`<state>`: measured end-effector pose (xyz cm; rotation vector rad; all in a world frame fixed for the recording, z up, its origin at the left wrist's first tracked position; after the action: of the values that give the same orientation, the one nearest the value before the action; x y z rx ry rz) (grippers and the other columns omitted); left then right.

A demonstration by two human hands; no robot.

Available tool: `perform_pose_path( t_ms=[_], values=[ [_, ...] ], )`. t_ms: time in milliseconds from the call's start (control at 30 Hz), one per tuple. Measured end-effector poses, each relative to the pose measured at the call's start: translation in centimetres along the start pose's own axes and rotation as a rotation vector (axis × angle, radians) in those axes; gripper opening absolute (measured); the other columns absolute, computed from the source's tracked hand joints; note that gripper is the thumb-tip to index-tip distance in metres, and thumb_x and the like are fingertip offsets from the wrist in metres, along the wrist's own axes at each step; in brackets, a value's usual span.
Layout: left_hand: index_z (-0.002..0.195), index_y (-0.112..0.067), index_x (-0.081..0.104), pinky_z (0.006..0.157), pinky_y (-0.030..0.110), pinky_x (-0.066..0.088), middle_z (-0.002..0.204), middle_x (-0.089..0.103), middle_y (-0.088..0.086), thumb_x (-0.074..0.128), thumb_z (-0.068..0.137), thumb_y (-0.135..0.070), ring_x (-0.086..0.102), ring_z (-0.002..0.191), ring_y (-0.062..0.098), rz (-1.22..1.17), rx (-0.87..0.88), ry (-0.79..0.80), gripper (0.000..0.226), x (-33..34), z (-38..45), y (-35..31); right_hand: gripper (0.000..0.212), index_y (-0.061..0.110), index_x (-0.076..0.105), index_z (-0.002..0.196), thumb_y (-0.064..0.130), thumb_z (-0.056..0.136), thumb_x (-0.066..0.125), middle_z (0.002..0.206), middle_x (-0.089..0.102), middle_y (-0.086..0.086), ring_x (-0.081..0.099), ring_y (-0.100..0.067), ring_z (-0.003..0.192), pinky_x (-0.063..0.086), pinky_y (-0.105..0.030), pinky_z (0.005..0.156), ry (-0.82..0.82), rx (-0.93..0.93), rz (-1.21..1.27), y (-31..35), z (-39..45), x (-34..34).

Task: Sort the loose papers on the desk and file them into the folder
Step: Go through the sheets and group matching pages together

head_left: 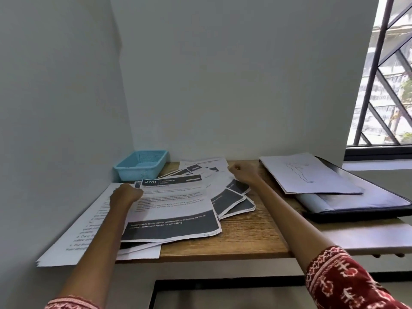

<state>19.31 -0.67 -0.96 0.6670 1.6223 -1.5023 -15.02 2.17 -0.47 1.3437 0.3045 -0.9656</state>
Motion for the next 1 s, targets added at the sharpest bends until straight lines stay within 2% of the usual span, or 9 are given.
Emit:
perform_pose_path(
  t_ms=[67, 233, 333, 400, 533, 600, 700, 867, 1000],
  values=[
    [0.129, 0.003, 0.047, 0.100, 0.038, 0.040, 0.134, 0.050, 0.020, 0.055, 0.091, -0.023, 0.048, 0.121, 0.034, -0.012, 0.022, 0.028, 0.046, 0.3, -0.2, -0.9, 0.041, 0.000, 0.064, 0.091, 0.036, 0.098, 0.046, 0.097, 0.062, -0.013, 0.056, -0.027, 0.097, 0.040, -0.030, 0.078, 0.103, -0.012, -0.127, 0.5, 0.4, 1.3],
    [0.124, 0.002, 0.051, 0.094, 0.035, 0.041, 0.130, 0.052, 0.020, 0.058, 0.089, -0.026, 0.050, 0.118, 0.034, -0.079, 0.118, 0.092, 0.045, 1.5, -0.8, -3.8, 0.050, 0.015, 0.030, 0.056, 0.039, 0.095, 0.050, 0.059, 0.032, 0.000, 0.031, -0.011, 0.052, 0.026, -0.025, 0.050, 0.058, 0.020, -0.203, 1.1, 1.1, 2.0],
    [0.105, -0.004, 0.055, 0.090, 0.037, 0.046, 0.120, 0.057, 0.020, 0.061, 0.087, -0.023, 0.054, 0.109, 0.034, -0.224, 0.116, 0.127, 0.027, 2.6, -0.6, -4.7, 0.043, 0.008, 0.047, 0.068, 0.041, 0.096, 0.049, 0.071, 0.044, -0.001, 0.044, -0.013, 0.063, 0.038, -0.027, 0.063, 0.061, 0.013, -0.285, 0.6, 1.5, 2.0],
    [0.111, -0.002, 0.055, 0.093, 0.038, 0.045, 0.124, 0.055, 0.021, 0.062, 0.086, -0.022, 0.053, 0.111, 0.034, -0.295, 0.101, 0.145, 0.032, 3.4, -0.6, -5.3, 0.043, 0.005, 0.053, 0.080, 0.045, 0.095, 0.049, 0.080, 0.044, -0.002, 0.048, -0.017, 0.072, 0.036, -0.027, 0.063, 0.137, 0.039, -0.290, 0.4, 1.6, 2.1],
    [0.135, 0.003, 0.041, 0.098, 0.035, 0.038, 0.139, 0.046, 0.018, 0.061, 0.088, -0.015, 0.045, 0.125, 0.033, -0.447, 0.092, 0.212, 0.054, 5.3, -0.8, -6.6, 0.048, 0.013, 0.037, 0.063, 0.046, 0.088, 0.061, 0.065, 0.039, 0.001, 0.038, -0.009, 0.056, 0.031, -0.021, 0.052, 0.209, 0.111, -0.002, 0.3, 1.5, 2.9],
    [0.134, 0.003, 0.042, 0.098, 0.035, 0.038, 0.137, 0.048, 0.017, 0.063, 0.087, -0.013, 0.046, 0.124, 0.033, -0.507, 0.089, 0.236, 0.053, 6.2, -0.6, -7.0, 0.041, 0.003, 0.060, 0.088, 0.041, 0.081, 0.071, 0.085, 0.063, -0.005, 0.059, -0.017, 0.074, 0.050, -0.026, 0.068, 0.255, 0.168, 0.178, -0.3, 1.4, 3.5],
    [0.130, 0.001, 0.047, 0.096, 0.036, 0.040, 0.132, 0.052, 0.018, 0.062, 0.086, -0.012, 0.050, 0.119, 0.034, -0.495, 0.098, 0.206, 0.048, 6.8, -0.7, -7.5, 0.057, 0.004, 0.060, 0.120, 0.027, 0.073, 0.081, 0.118, 0.065, -0.010, 0.063, -0.024, 0.102, 0.052, -0.035, 0.088, 0.334, 0.223, 0.300, -0.5, 0.6, 3.5],
    [0.126, 0.001, 0.049, 0.091, 0.037, 0.046, 0.124, 0.057, 0.019, 0.054, 0.089, -0.005, 0.055, 0.110, 0.034, -0.486, 0.125, 0.101, 0.039, 6.3, -1.2, -7.7, 0.035, 0.000, 0.062, 0.113, -0.003, 0.080, 0.071, 0.108, 0.065, -0.010, 0.065, -0.021, 0.086, 0.055, -0.022, 0.063, 0.357, 0.160, 0.468, 0.5, -1.2, 1.6],
    [0.124, -0.005, 0.051, 0.088, 0.032, 0.044, 0.120, 0.057, 0.005, 0.044, 0.099, -0.028, 0.055, 0.105, 0.023, -0.851, 0.249, 0.088, 0.034, 3.3, -1.9, -9.9, 0.026, 0.006, 0.065, 0.104, -0.004, 0.081, 0.069, 0.110, 0.067, -0.014, 0.068, -0.016, 0.077, 0.058, -0.026, 0.067, 0.149, -0.023, 0.700, 2.2, -1.4, -2.7]
  ],
)
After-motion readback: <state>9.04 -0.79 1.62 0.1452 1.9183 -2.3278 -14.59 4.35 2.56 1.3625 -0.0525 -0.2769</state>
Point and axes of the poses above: each hand's wrist, its own z-axis towards the middle knuckle, its own x-axis out of the palm, y = z × x, the point moved 4 cm from there along z, towards the middle knuckle
